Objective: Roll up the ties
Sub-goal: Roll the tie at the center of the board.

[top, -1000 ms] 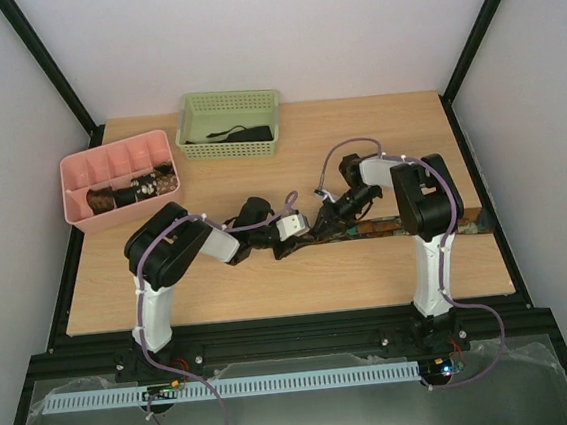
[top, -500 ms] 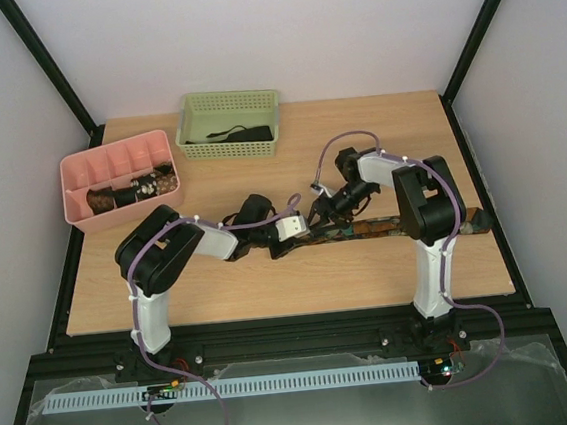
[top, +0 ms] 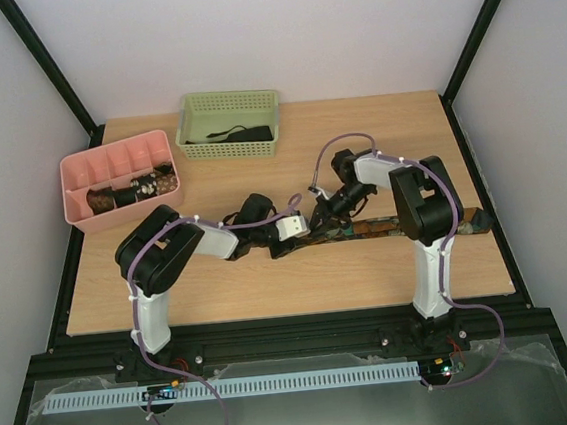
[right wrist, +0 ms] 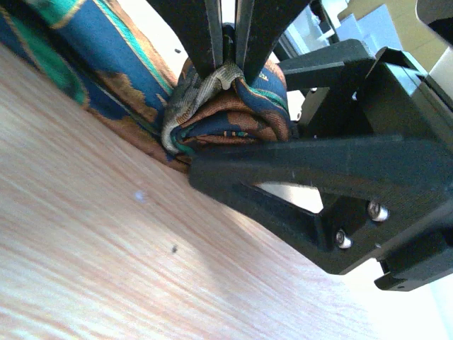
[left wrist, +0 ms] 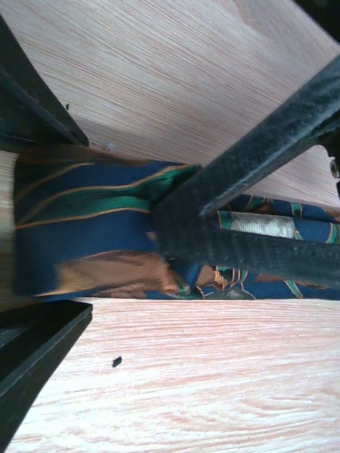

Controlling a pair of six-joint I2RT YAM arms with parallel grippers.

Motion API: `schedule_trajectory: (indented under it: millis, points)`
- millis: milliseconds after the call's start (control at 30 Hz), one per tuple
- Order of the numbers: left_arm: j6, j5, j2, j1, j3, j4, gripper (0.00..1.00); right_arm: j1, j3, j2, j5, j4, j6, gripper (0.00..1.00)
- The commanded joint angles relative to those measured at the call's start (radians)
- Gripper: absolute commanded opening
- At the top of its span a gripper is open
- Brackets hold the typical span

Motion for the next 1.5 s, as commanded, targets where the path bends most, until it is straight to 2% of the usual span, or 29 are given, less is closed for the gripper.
schedule_trajectory:
  millis: [0,200,400,467,533,700,767,933,1100,1267,1467]
  points:
    - [-0.038,0.053,-0.017,0.017,-0.042,-0.058,0.62,-0.031,-0.037,0.055,0.134,-0.007,-0.046,0.01]
    - [-0.165,0.146,0.011,0.018,-0.038,0.097,0.68,-0.04,-0.094,0.06,0.25,0.045,-0.096,0.01]
    - [-0.327,0.176,0.115,0.012,0.018,0.248,0.69,-0.029,-0.128,0.059,0.248,0.106,-0.064,0.01]
    - [-0.361,0.172,0.141,0.008,0.037,0.27,0.68,-0.019,-0.12,0.068,0.236,0.128,-0.046,0.01]
    - [-0.366,0.149,0.154,0.005,0.051,0.263,0.62,-0.01,-0.104,0.079,0.22,0.142,-0.03,0.01]
    - [-0.198,0.111,0.095,0.011,-0.019,0.174,0.4,0.0,-0.03,0.099,0.171,0.143,-0.024,0.02]
    - [-0.095,0.092,0.06,0.011,-0.054,0.114,0.34,-0.003,0.003,0.094,0.152,0.11,-0.048,0.09]
    - [0.05,0.057,0.032,0.013,-0.061,-0.035,0.32,-0.028,0.009,0.011,0.038,-0.034,-0.123,0.33]
    - [0.1,0.064,0.022,0.012,-0.039,-0.131,0.32,-0.028,-0.038,-0.076,-0.09,-0.088,-0.096,0.48]
    - [0.131,0.055,0.03,0.005,0.002,-0.221,0.33,0.002,-0.077,-0.078,-0.131,0.003,0.017,0.49]
    - [0.148,0.04,0.039,0.002,0.013,-0.255,0.34,0.017,-0.066,-0.007,-0.061,0.092,0.085,0.43]
